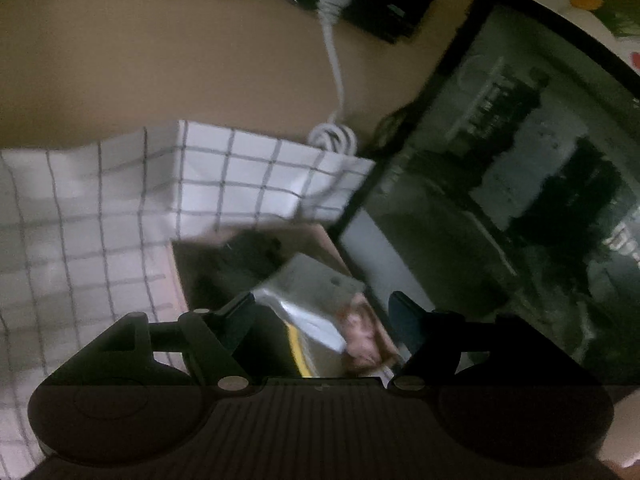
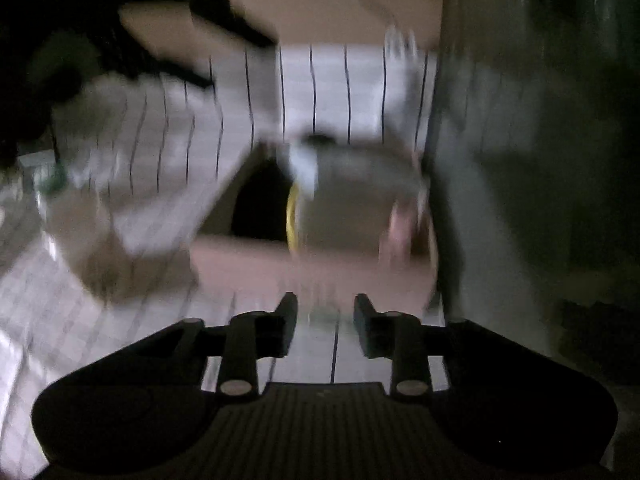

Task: Organize soft objects
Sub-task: 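Lower the right tool over the pink box and open it to drop the green cord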

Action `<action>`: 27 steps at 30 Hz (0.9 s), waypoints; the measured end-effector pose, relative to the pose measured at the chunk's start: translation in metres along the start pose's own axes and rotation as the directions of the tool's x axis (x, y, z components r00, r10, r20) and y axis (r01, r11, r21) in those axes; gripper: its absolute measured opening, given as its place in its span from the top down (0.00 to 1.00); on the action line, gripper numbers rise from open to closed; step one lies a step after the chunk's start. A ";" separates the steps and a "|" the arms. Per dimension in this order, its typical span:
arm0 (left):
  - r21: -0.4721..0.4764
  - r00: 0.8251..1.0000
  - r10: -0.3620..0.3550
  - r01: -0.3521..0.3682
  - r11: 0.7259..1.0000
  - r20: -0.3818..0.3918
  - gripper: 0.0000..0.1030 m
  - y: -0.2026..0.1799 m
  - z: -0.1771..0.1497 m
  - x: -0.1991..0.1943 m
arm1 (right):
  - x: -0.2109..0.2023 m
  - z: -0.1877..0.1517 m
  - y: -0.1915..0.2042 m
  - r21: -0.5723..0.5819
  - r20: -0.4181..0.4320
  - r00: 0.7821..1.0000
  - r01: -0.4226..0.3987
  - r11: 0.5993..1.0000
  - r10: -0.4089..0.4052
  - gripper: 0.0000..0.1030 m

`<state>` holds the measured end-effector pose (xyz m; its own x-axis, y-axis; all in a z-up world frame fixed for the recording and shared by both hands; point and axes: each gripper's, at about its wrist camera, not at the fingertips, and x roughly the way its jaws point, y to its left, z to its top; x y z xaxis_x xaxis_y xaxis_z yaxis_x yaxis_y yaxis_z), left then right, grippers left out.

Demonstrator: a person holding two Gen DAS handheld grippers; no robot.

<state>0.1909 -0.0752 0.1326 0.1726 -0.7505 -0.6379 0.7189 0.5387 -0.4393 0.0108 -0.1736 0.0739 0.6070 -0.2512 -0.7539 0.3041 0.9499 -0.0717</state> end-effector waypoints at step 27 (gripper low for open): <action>0.036 0.993 0.060 -0.057 0.998 -0.102 0.25 -0.009 -0.123 -0.065 | 0.079 -0.010 0.008 0.164 0.050 0.988 0.136 0.977 -0.146 0.28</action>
<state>0.0901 0.0163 0.1001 0.1461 -0.6741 -0.7240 0.7317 0.5662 -0.3796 0.0542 -0.1837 0.0070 0.5920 -0.3964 -0.7017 0.5000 0.8635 -0.0660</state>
